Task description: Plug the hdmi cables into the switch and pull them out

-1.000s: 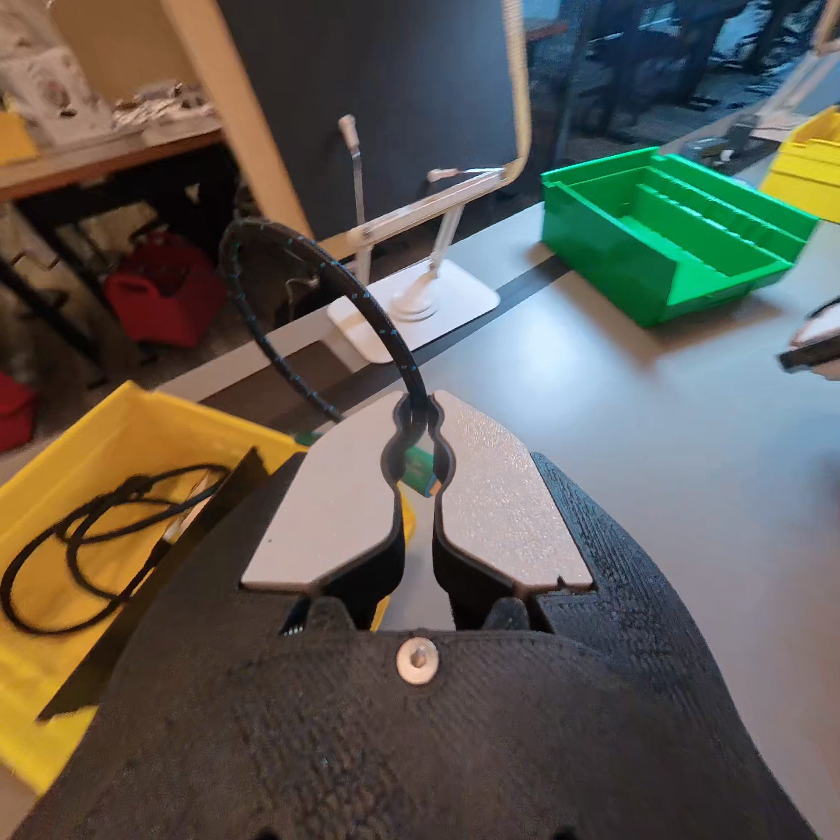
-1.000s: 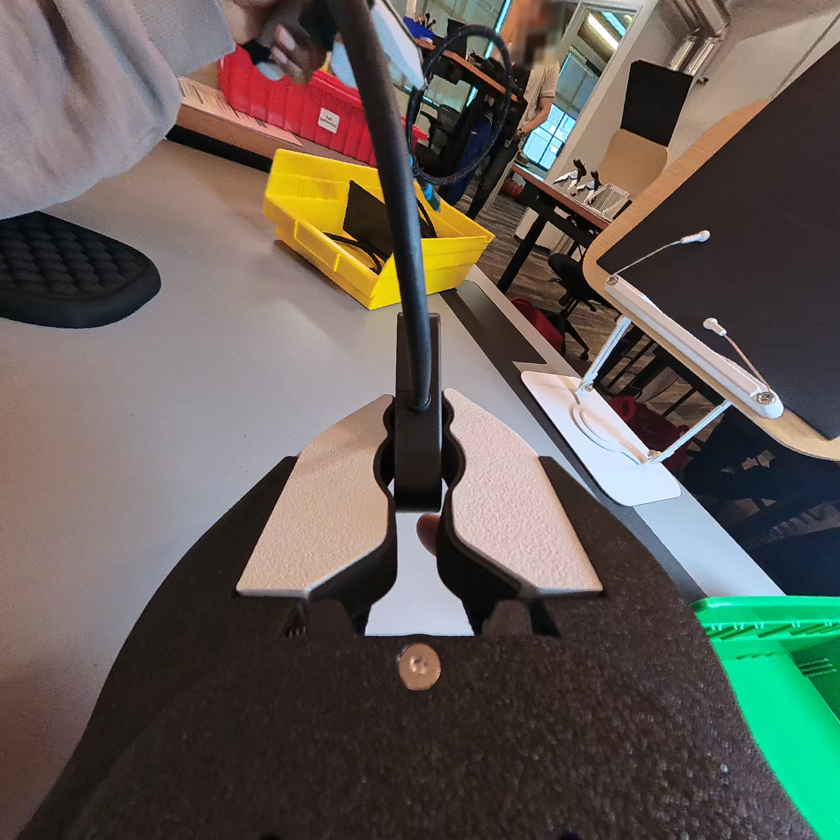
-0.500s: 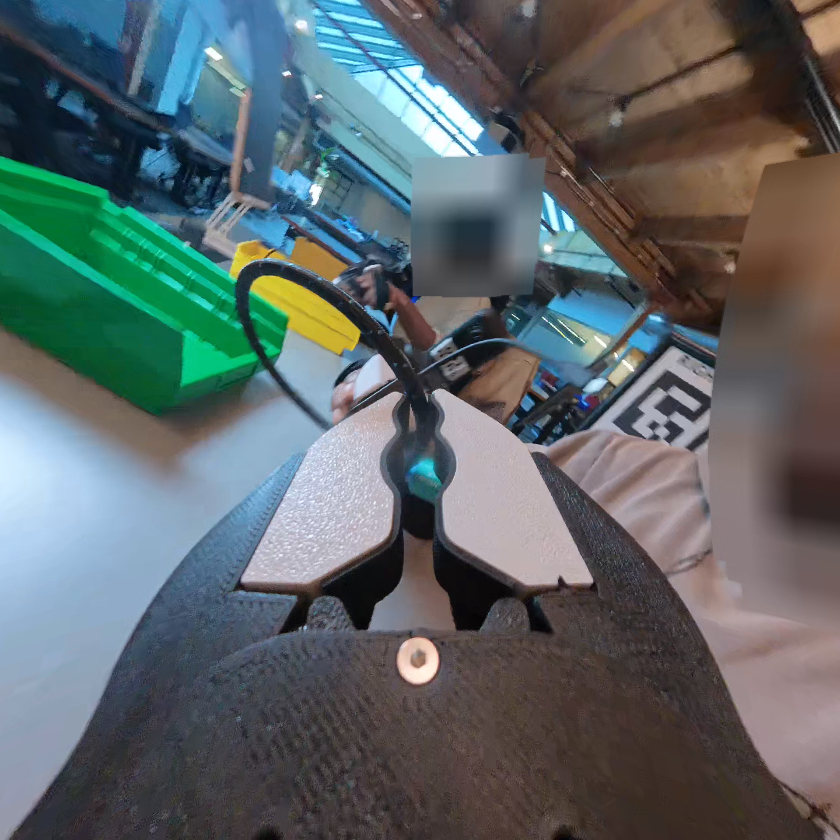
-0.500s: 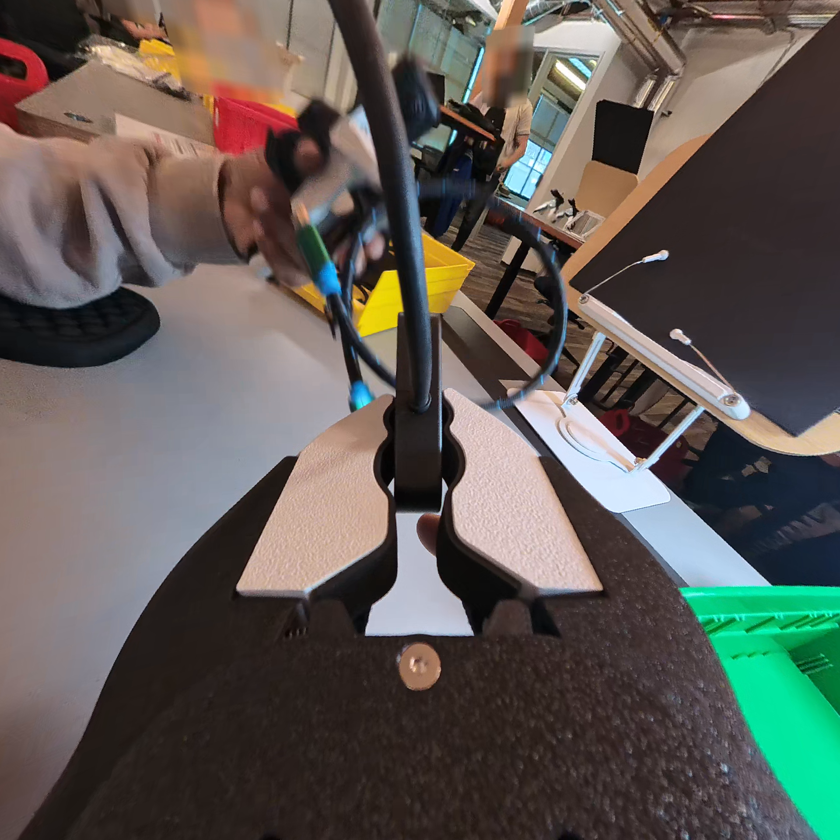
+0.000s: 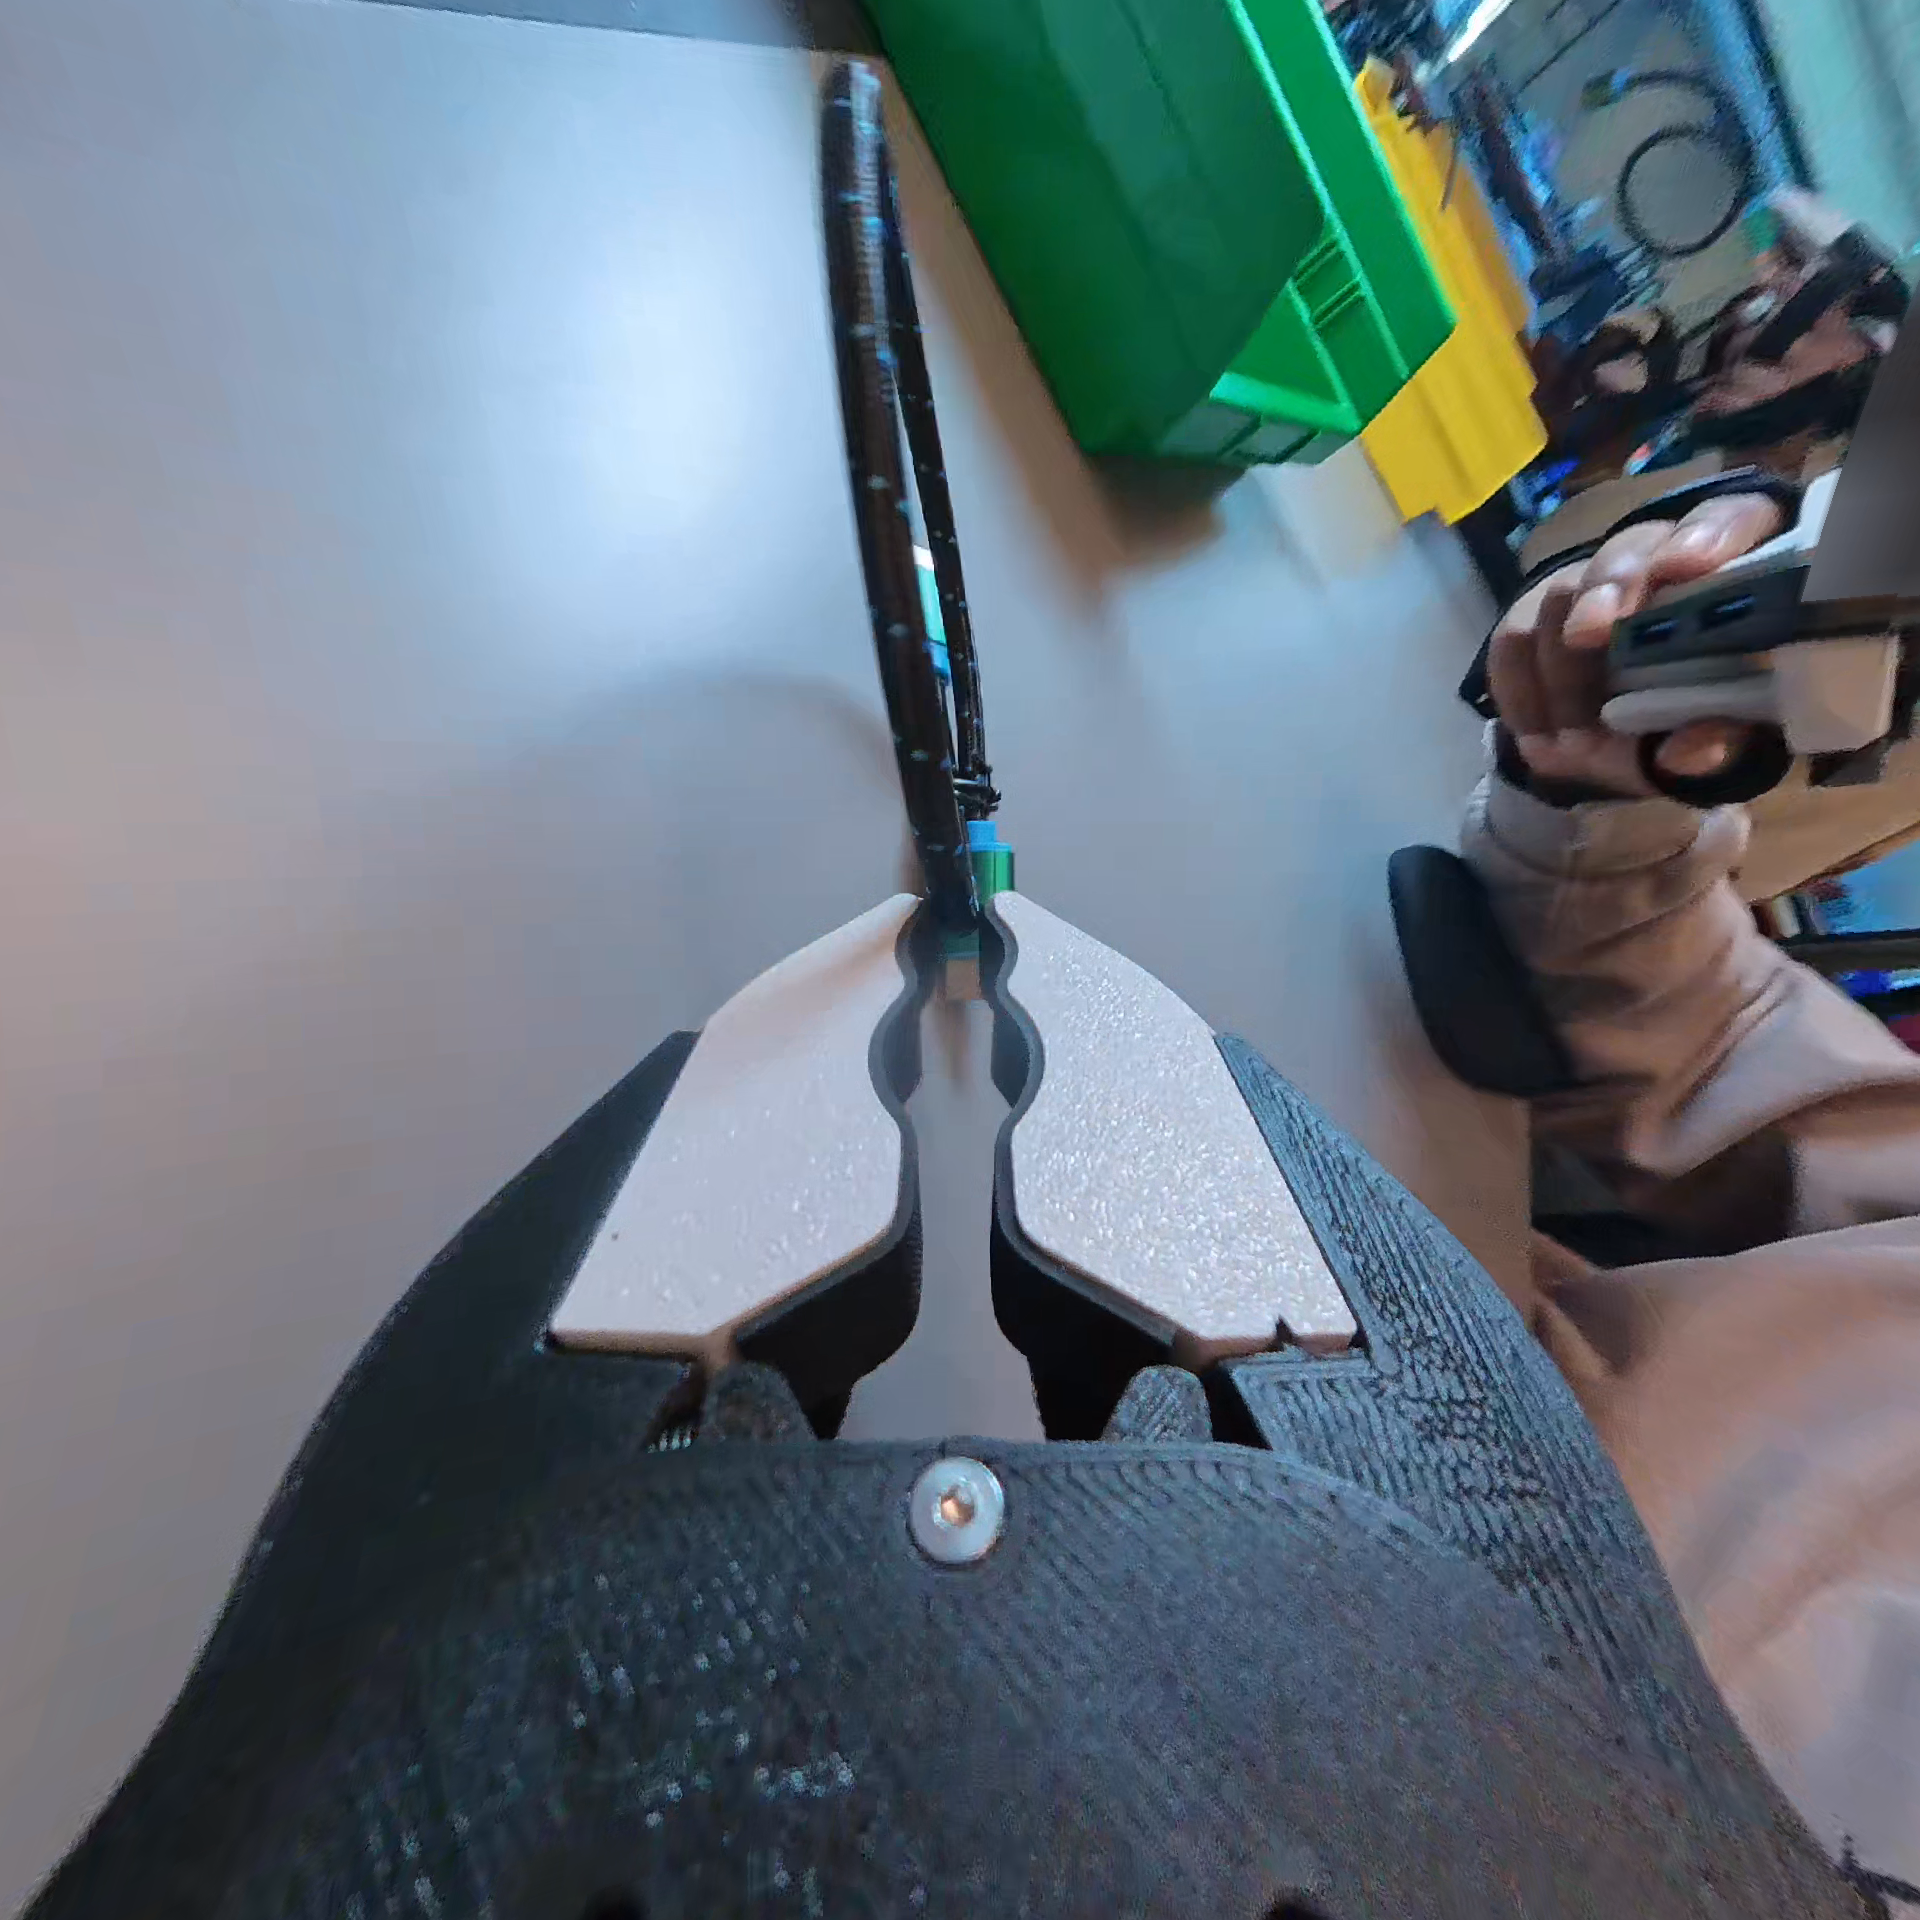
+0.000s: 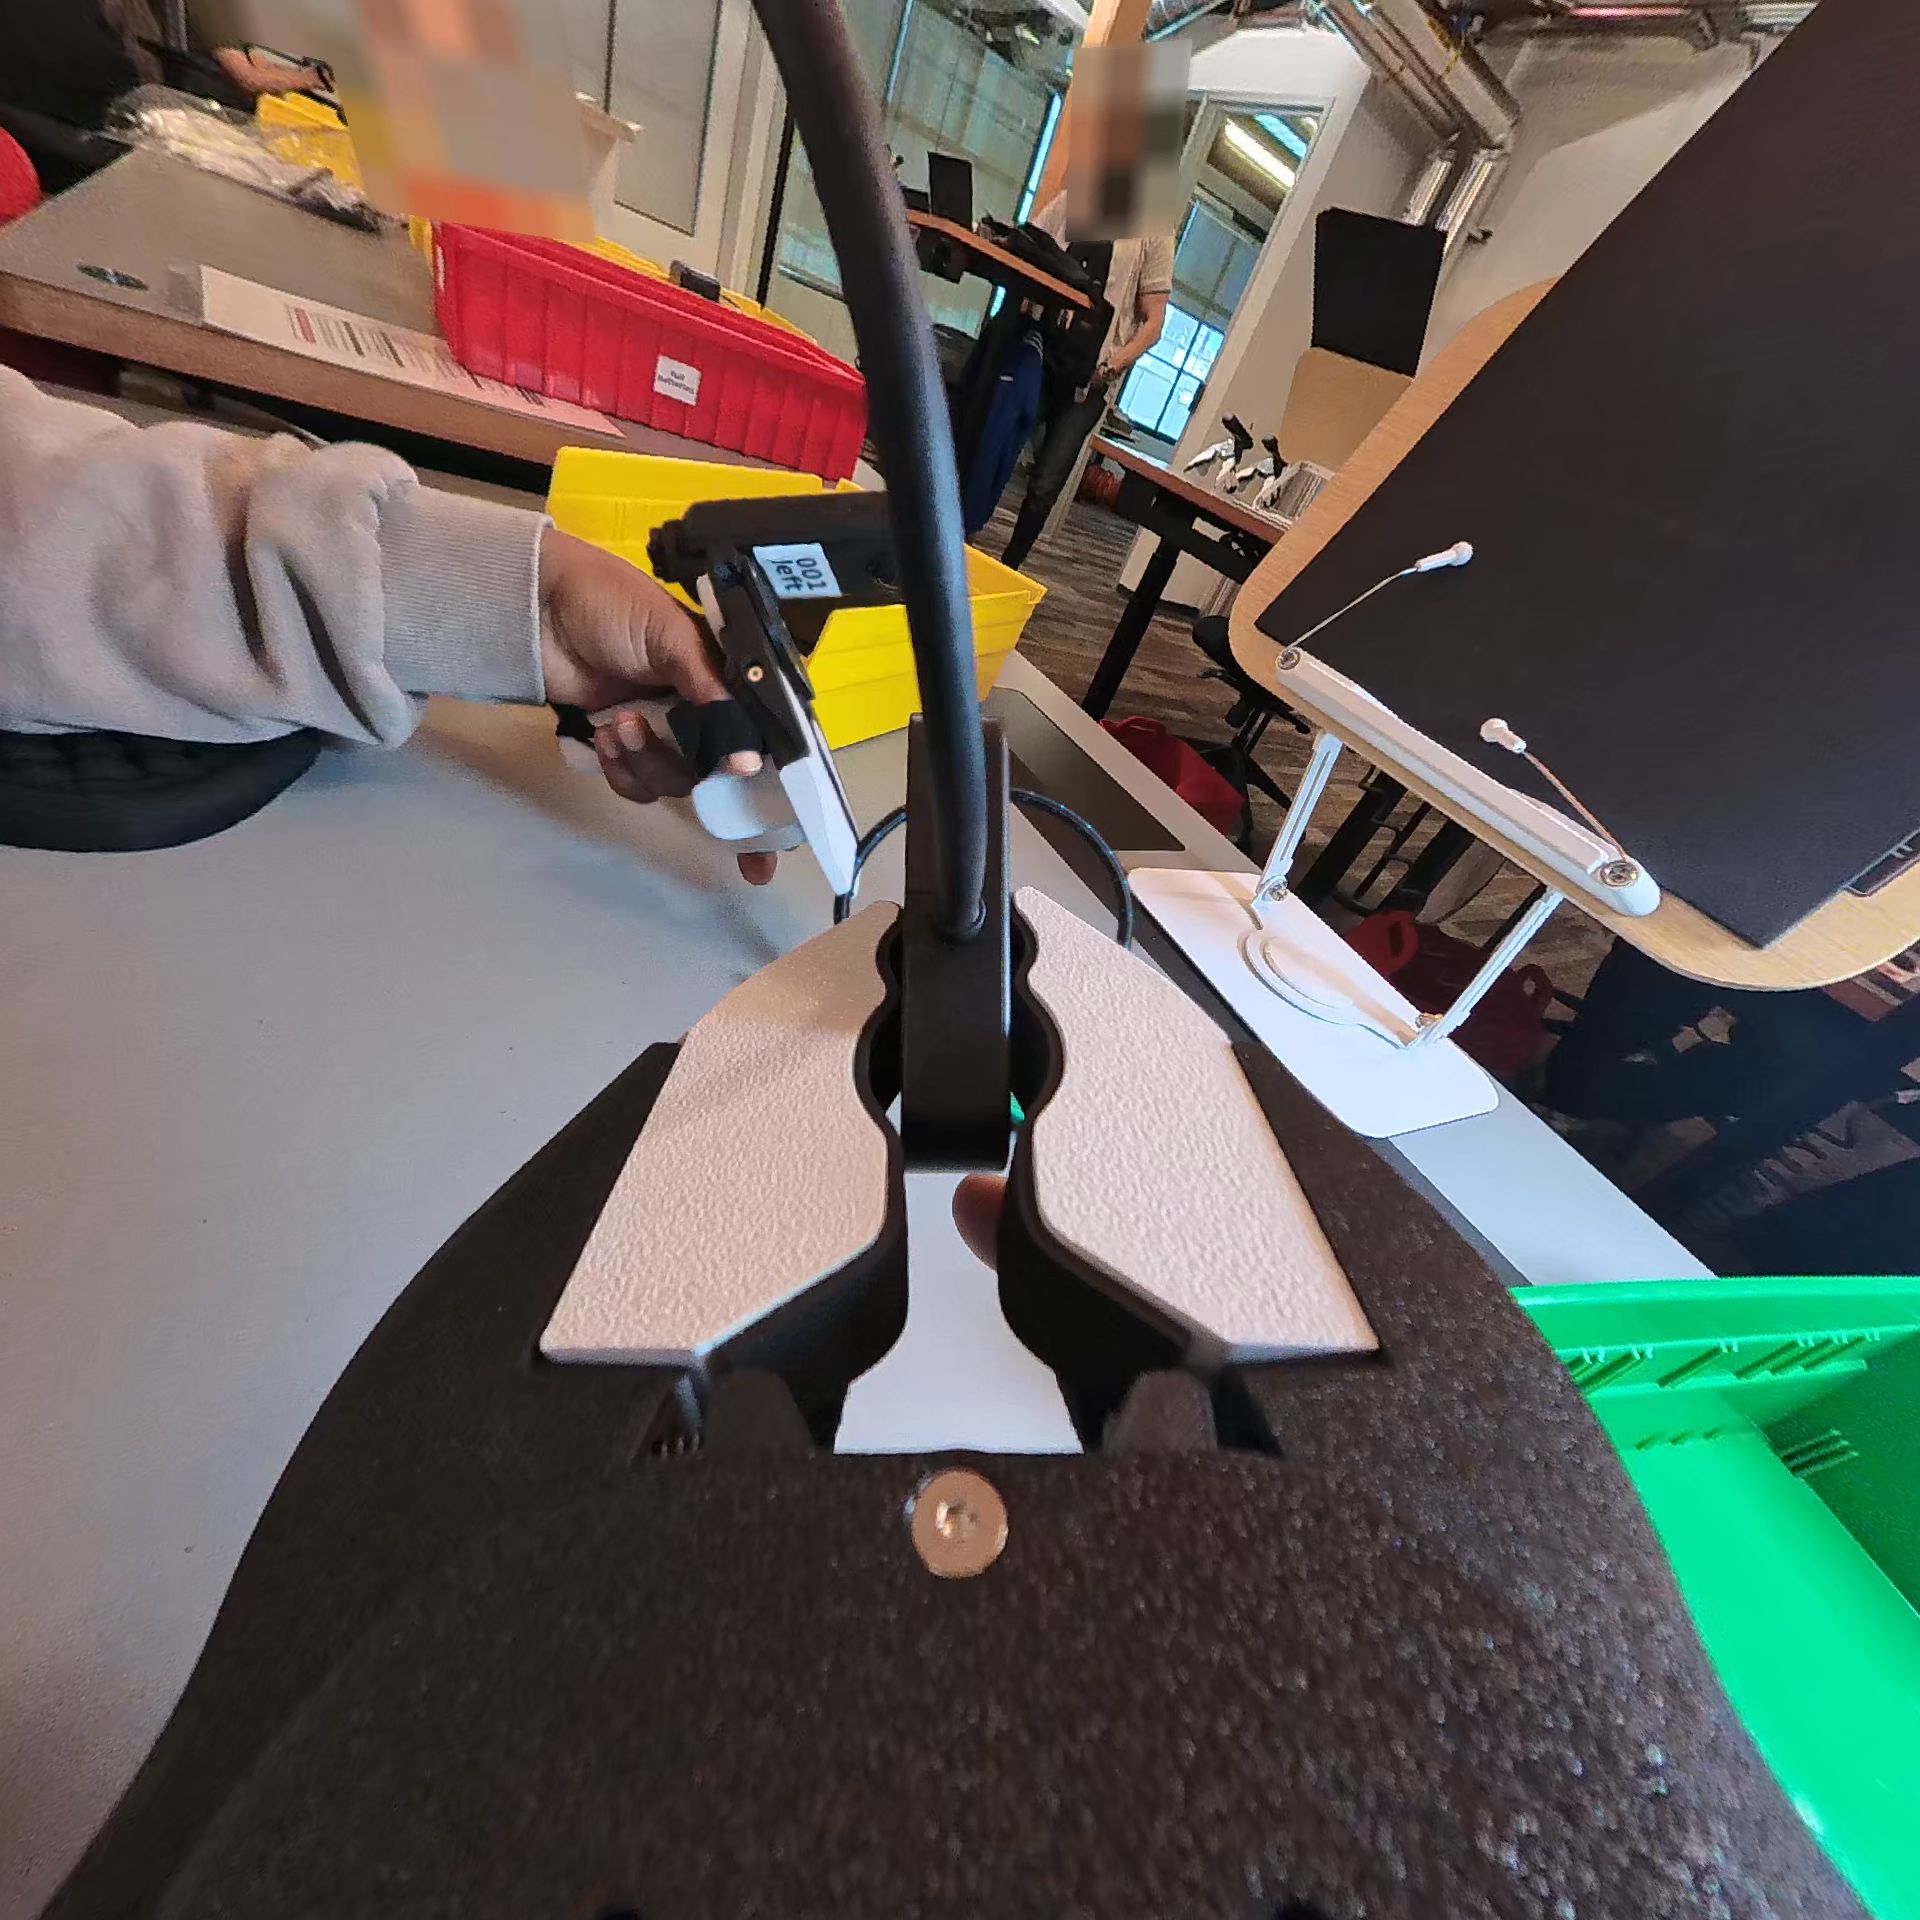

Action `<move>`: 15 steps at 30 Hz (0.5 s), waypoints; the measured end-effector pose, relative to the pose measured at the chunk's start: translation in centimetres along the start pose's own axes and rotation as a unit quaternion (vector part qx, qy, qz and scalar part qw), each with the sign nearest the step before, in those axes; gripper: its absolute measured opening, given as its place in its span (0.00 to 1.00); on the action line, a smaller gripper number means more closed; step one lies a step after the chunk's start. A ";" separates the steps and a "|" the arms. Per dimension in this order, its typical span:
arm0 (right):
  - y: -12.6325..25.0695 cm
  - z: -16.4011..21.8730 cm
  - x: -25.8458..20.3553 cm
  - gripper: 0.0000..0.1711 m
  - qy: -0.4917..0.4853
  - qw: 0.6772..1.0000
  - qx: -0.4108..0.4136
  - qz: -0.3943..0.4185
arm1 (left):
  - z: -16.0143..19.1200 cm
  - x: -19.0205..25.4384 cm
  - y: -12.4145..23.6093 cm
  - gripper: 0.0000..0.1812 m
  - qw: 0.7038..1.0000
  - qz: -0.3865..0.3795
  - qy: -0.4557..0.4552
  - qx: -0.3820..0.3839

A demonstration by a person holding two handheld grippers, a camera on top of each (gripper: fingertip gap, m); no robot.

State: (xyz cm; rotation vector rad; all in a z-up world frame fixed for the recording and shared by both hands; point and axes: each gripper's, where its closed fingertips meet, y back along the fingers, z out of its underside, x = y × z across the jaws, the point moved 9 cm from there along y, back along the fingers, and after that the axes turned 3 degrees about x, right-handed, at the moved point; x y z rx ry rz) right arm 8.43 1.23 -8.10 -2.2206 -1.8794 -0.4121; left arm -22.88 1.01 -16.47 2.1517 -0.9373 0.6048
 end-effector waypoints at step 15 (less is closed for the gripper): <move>-0.4 0.6 0.4 0.08 -0.004 1.000 -0.010 0.007 | -2.2 4.0 2.1 0.17 0.955 -0.160 -0.242 -0.055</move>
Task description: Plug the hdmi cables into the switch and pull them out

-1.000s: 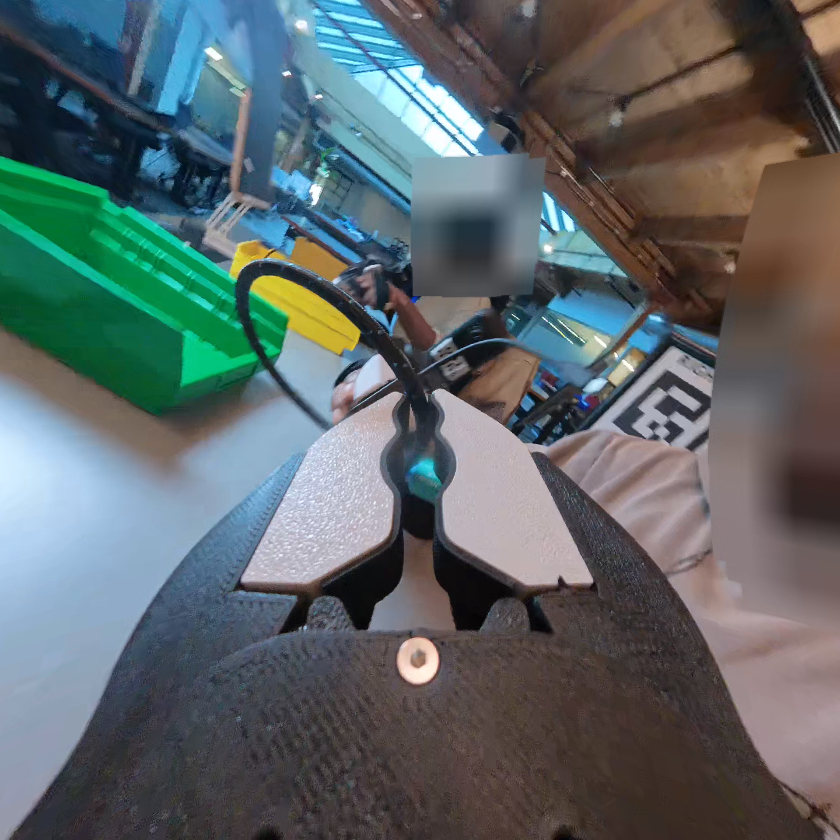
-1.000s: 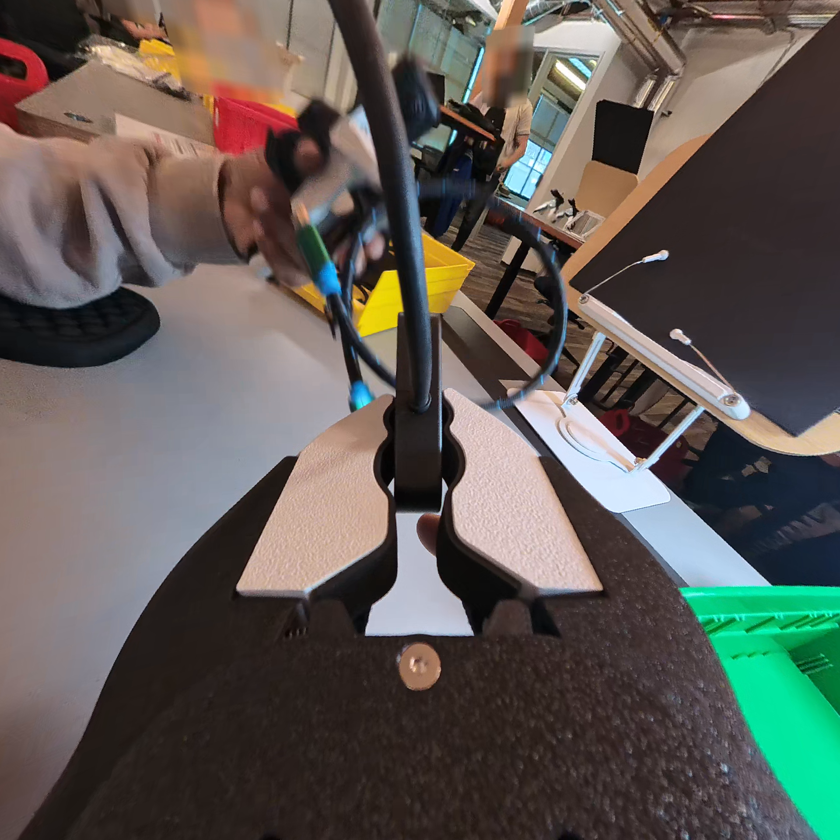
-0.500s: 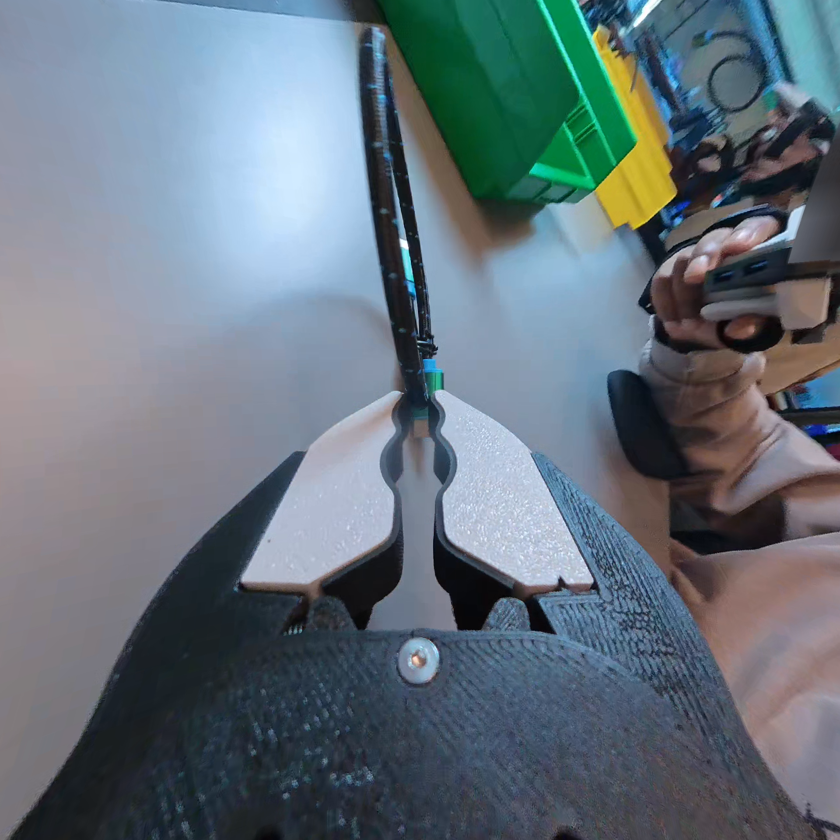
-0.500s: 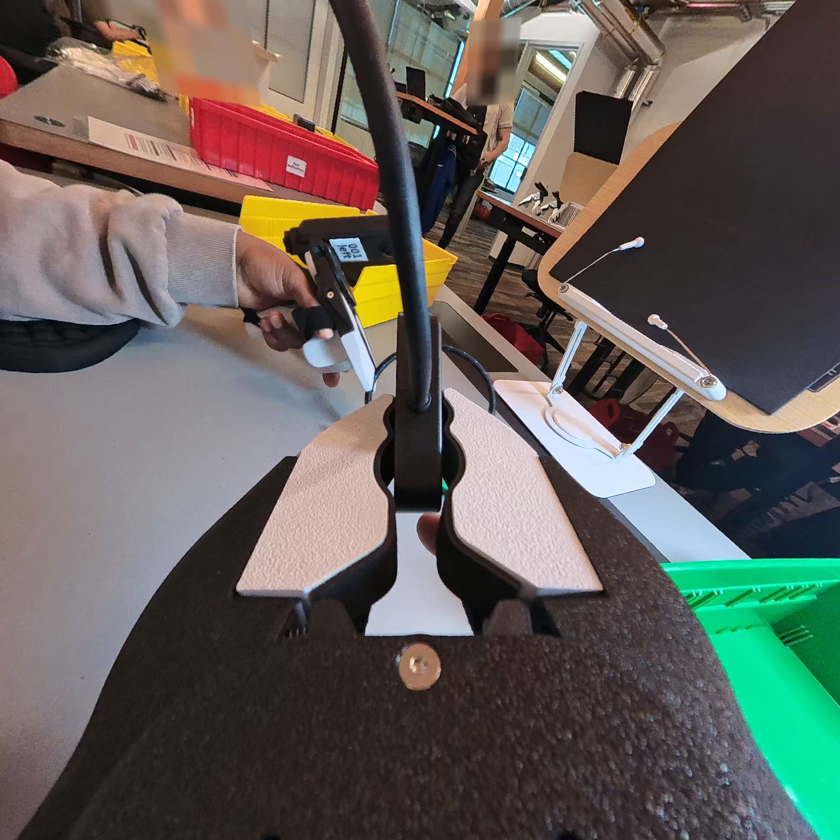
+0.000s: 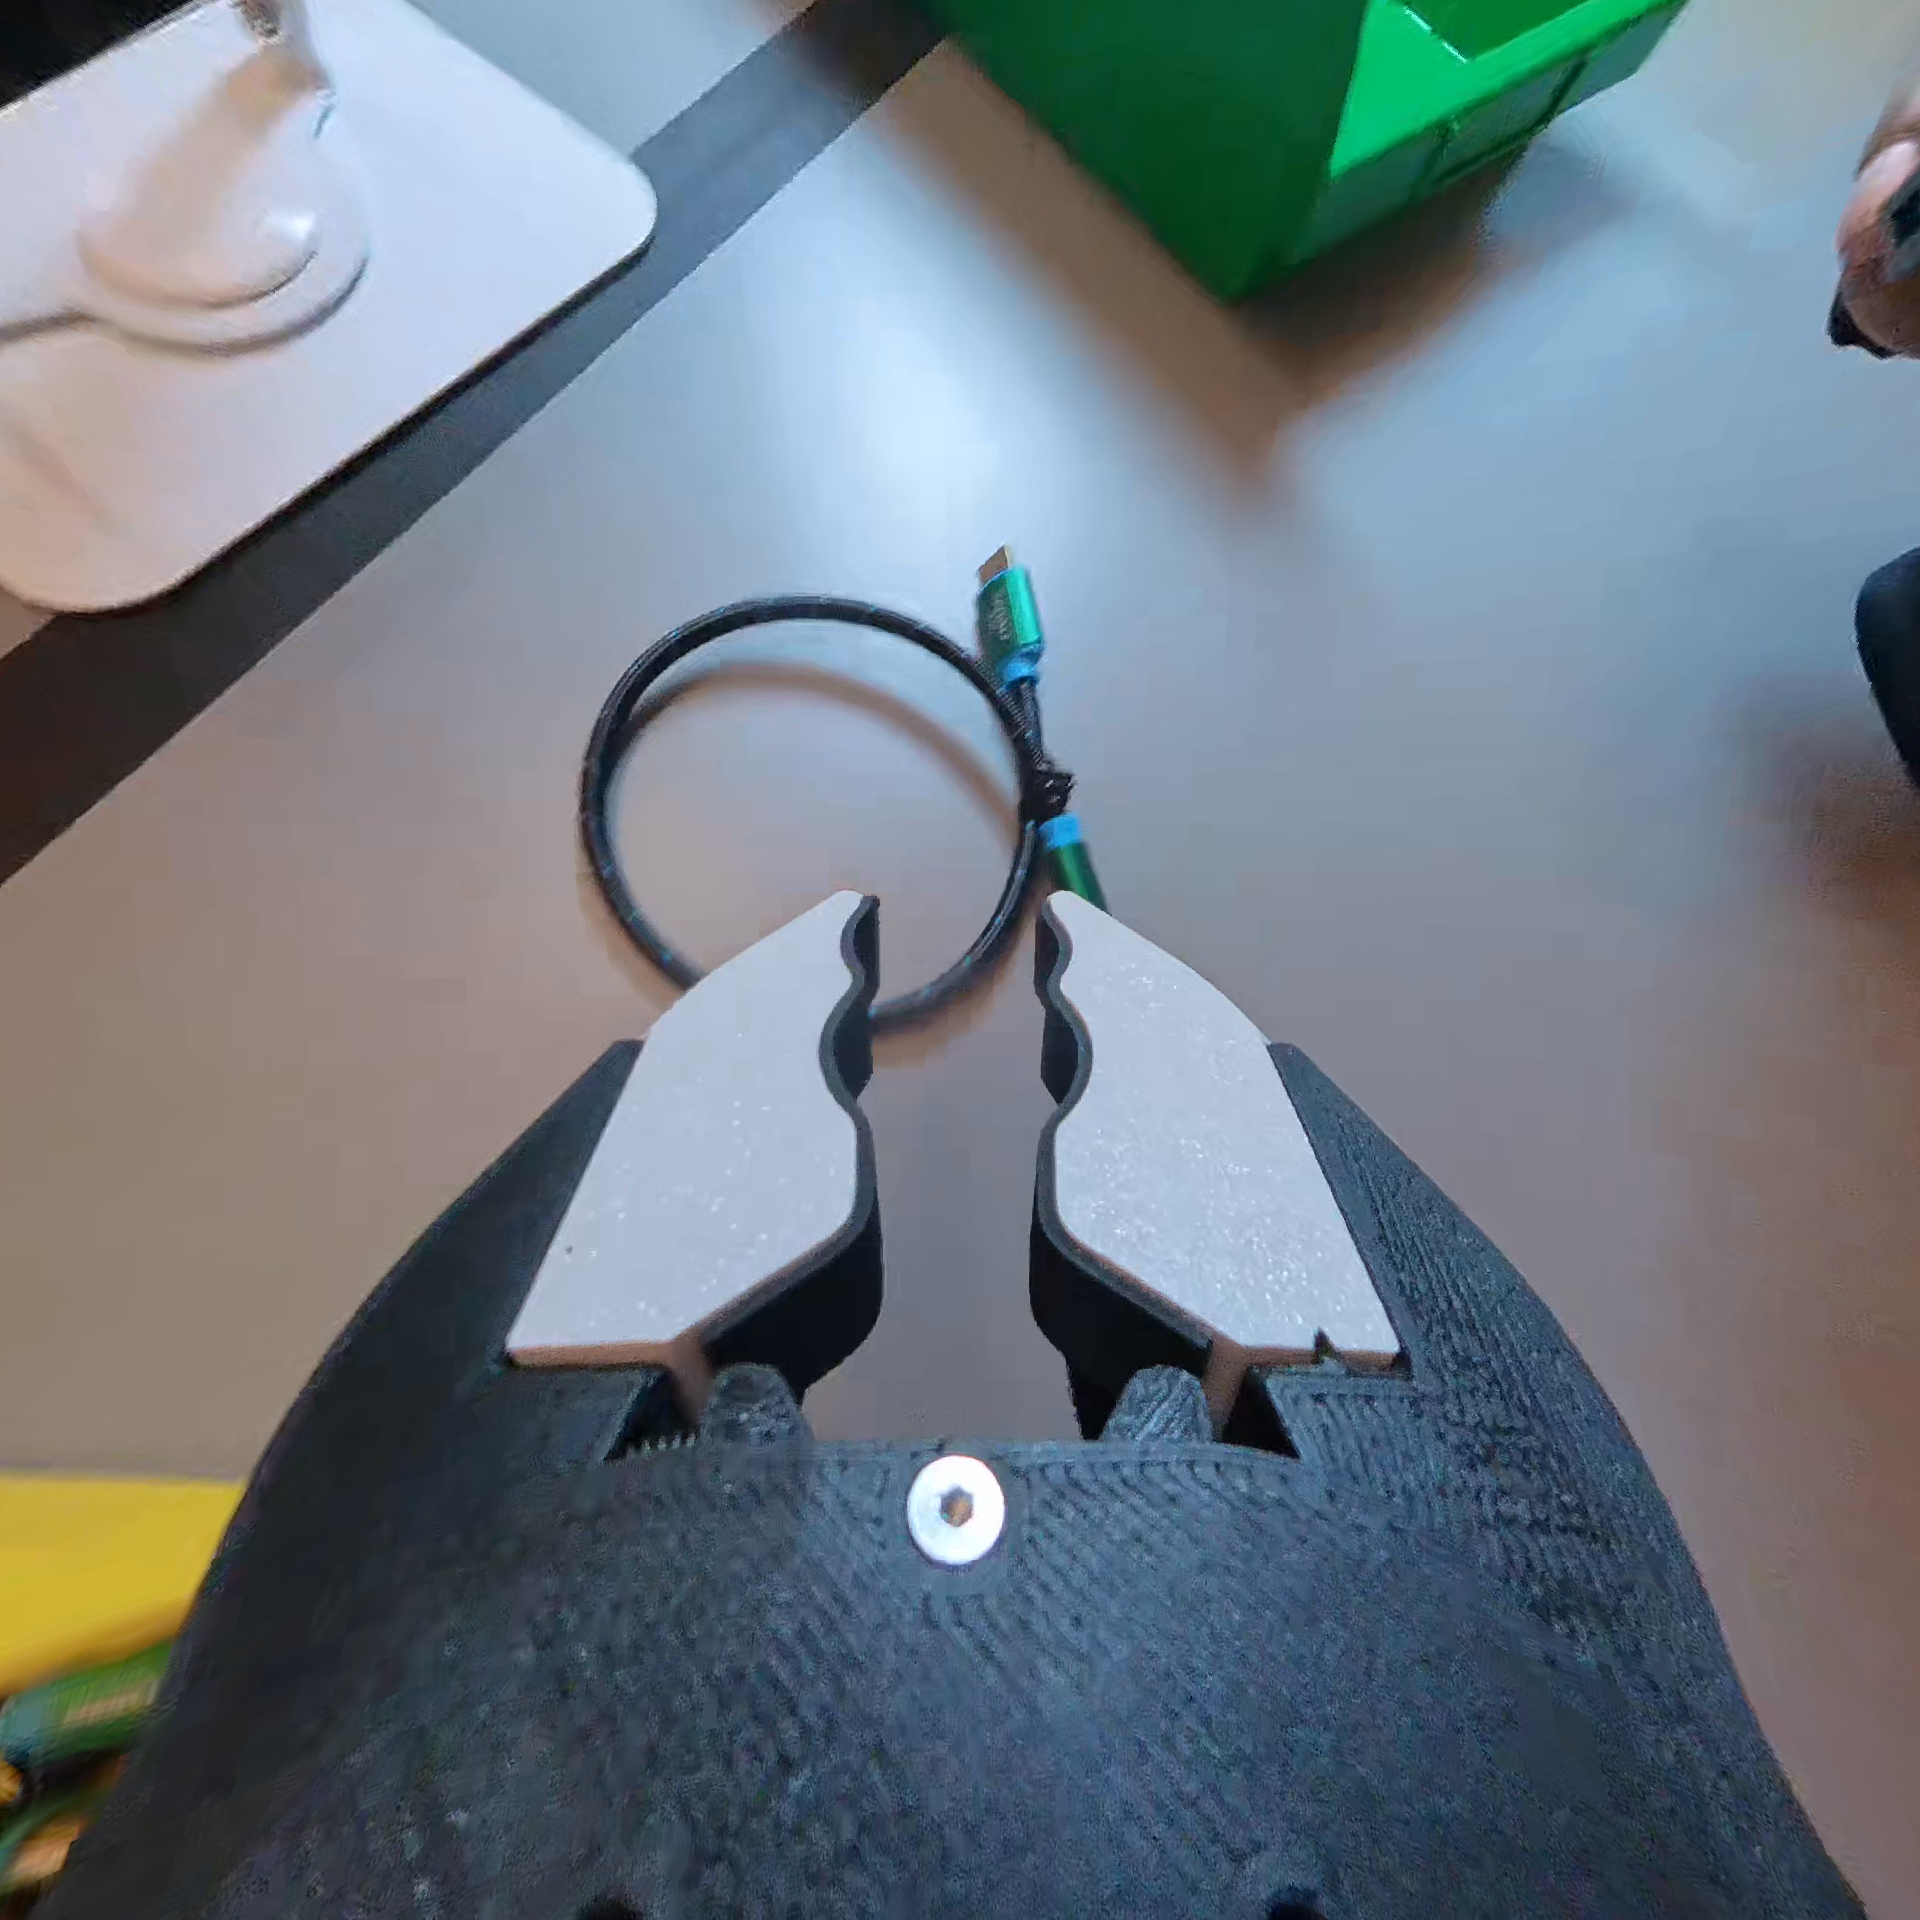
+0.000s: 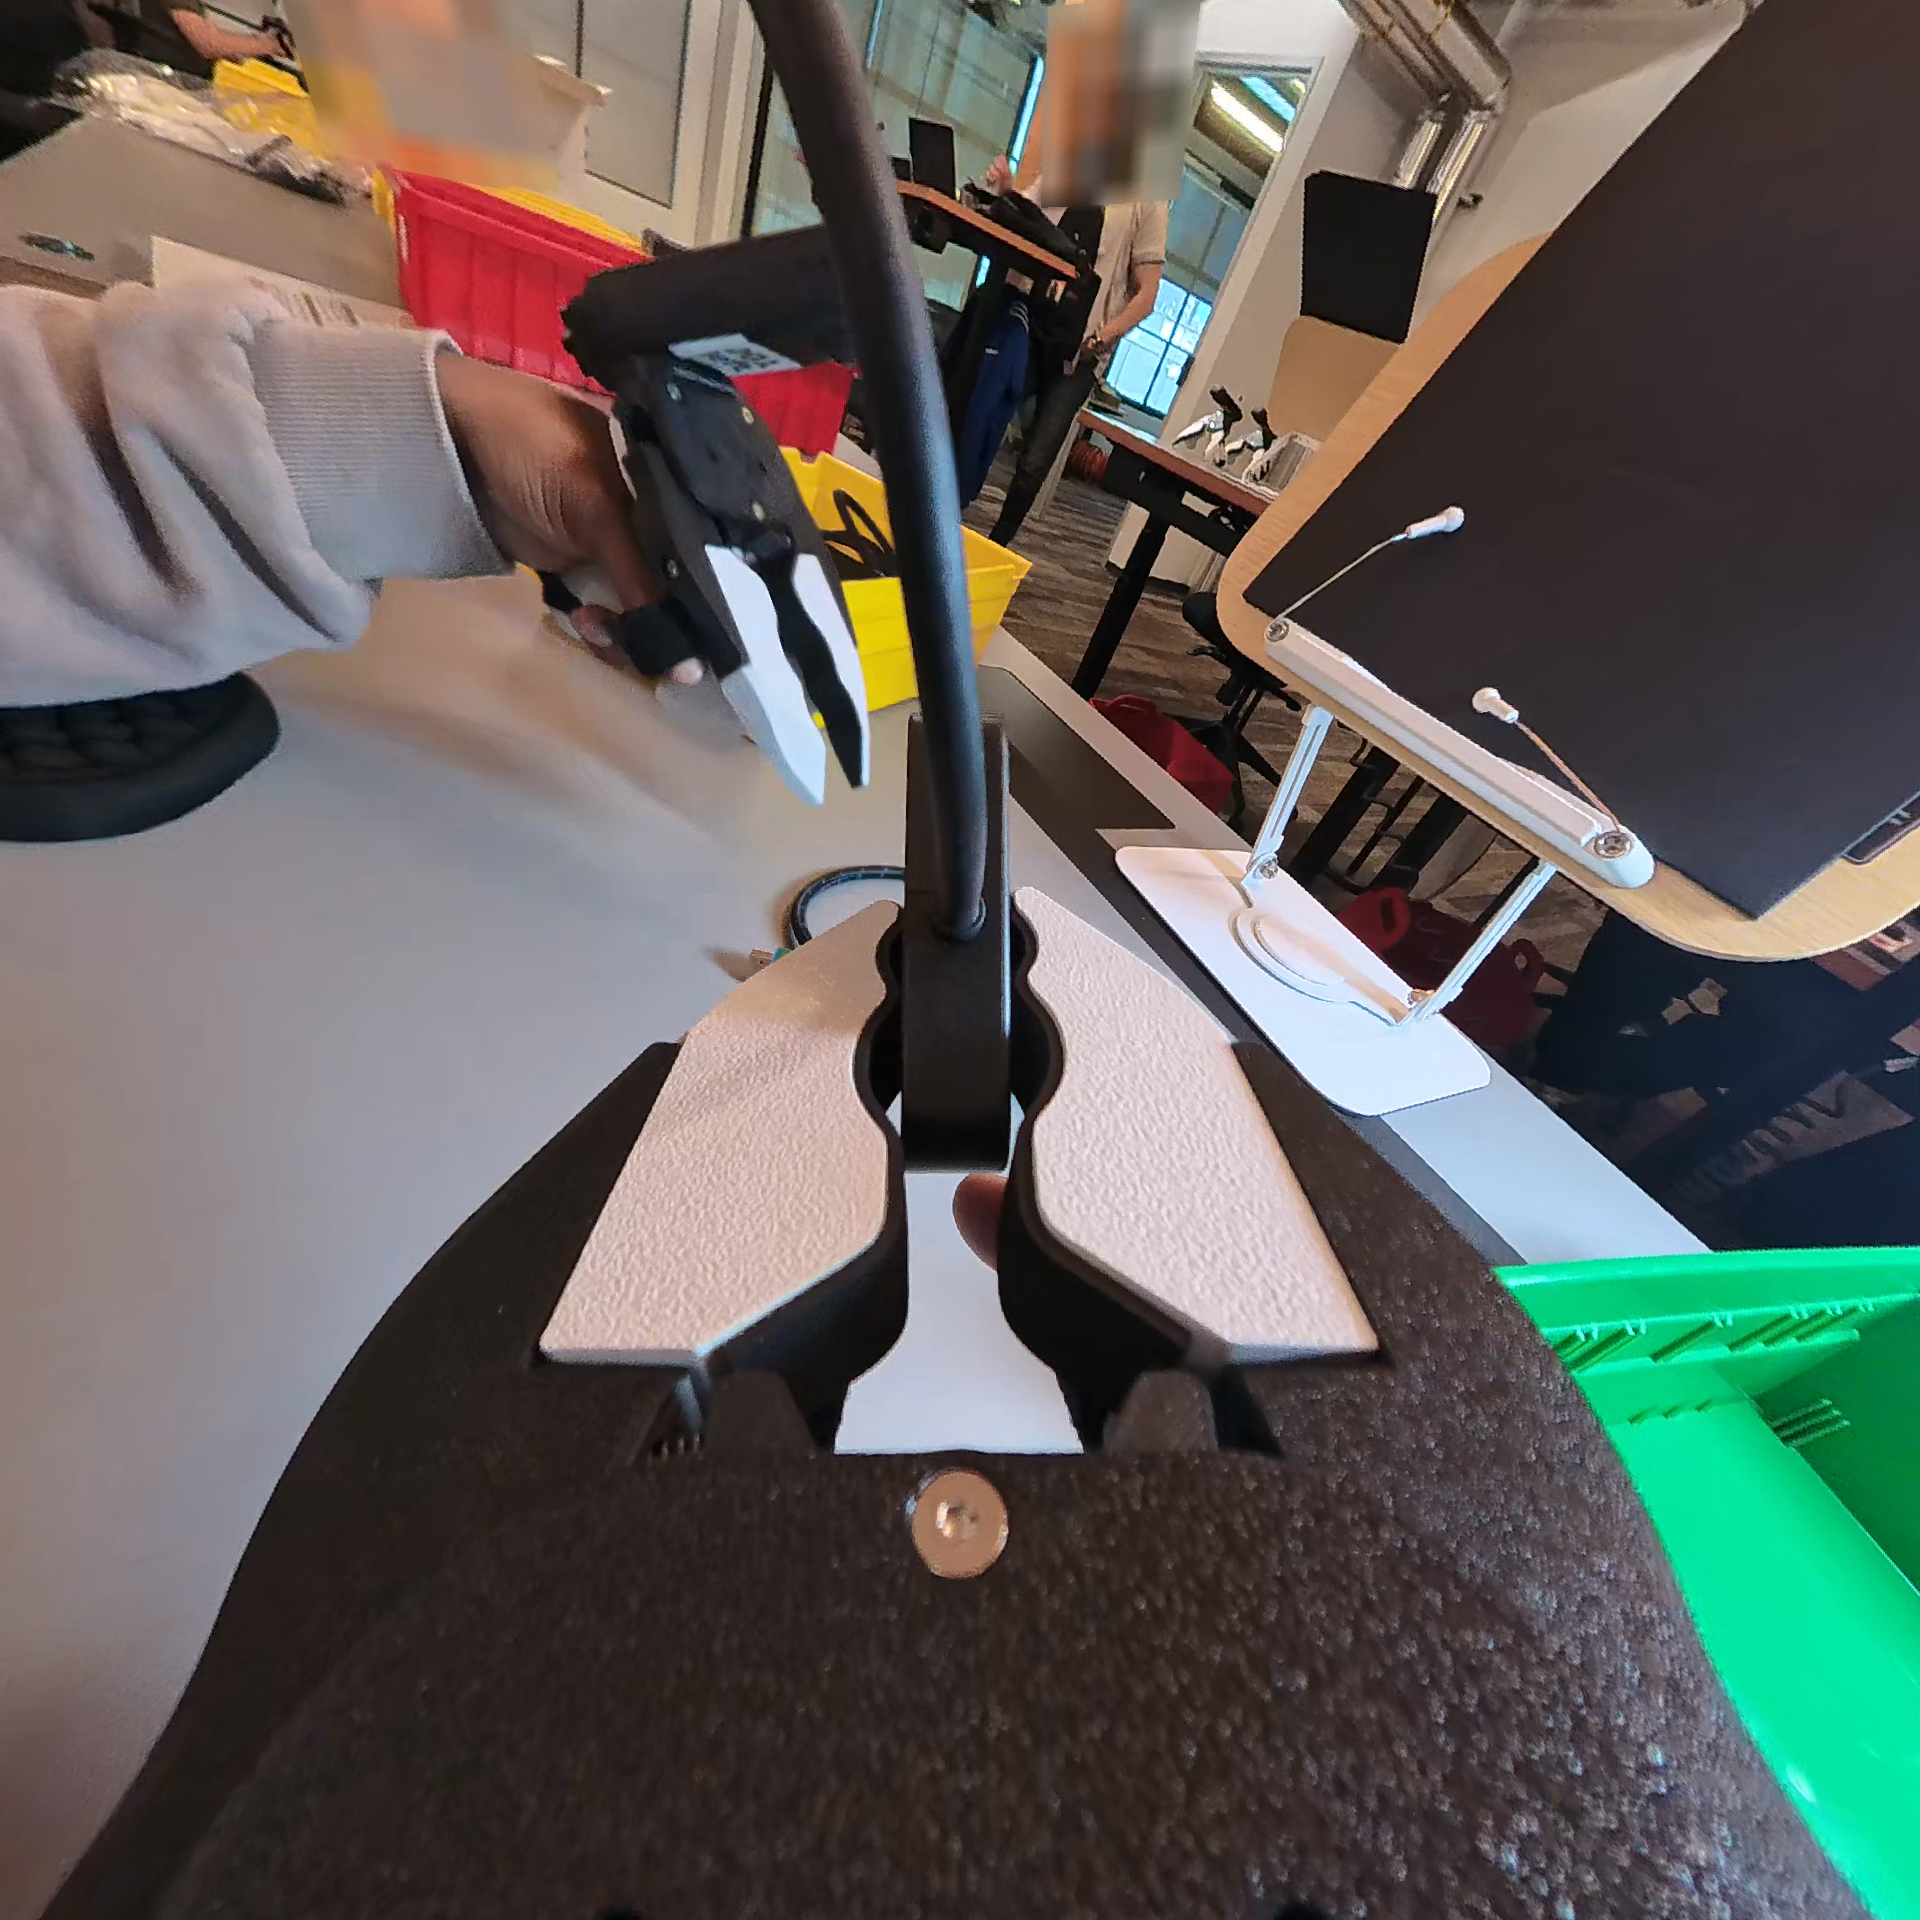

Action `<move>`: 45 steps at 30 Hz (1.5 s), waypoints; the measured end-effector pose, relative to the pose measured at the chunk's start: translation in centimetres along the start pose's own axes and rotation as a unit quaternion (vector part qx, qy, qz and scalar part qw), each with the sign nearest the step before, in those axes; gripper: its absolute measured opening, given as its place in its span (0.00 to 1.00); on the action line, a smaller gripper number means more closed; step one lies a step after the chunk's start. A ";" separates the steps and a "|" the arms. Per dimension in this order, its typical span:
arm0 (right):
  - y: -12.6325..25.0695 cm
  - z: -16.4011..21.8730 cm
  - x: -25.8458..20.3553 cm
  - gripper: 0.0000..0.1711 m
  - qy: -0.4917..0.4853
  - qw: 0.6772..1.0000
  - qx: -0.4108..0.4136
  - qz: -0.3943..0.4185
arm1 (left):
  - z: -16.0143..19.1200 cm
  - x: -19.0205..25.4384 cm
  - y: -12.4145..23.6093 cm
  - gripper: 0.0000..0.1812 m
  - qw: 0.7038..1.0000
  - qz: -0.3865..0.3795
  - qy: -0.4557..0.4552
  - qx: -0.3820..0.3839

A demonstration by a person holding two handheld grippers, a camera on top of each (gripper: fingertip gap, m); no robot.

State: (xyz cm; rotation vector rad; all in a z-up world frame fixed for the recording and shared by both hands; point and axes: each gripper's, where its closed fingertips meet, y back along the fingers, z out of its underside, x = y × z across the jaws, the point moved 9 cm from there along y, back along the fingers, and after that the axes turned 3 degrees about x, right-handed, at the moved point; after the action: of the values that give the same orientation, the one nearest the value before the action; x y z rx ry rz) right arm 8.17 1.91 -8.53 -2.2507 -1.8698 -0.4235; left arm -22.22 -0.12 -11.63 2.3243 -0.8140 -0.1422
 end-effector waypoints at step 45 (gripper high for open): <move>-1.5 2.5 -5.5 0.08 0.311 0.944 -0.076 -0.076 | -3.6 13.9 -0.8 0.06 0.918 0.037 -0.376 -0.119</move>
State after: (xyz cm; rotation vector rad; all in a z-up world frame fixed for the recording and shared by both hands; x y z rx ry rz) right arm 6.05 -2.12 -12.80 -1.7486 -1.6989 -1.1795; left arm -9.61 -5.89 -7.80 1.9832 -1.1621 -1.0902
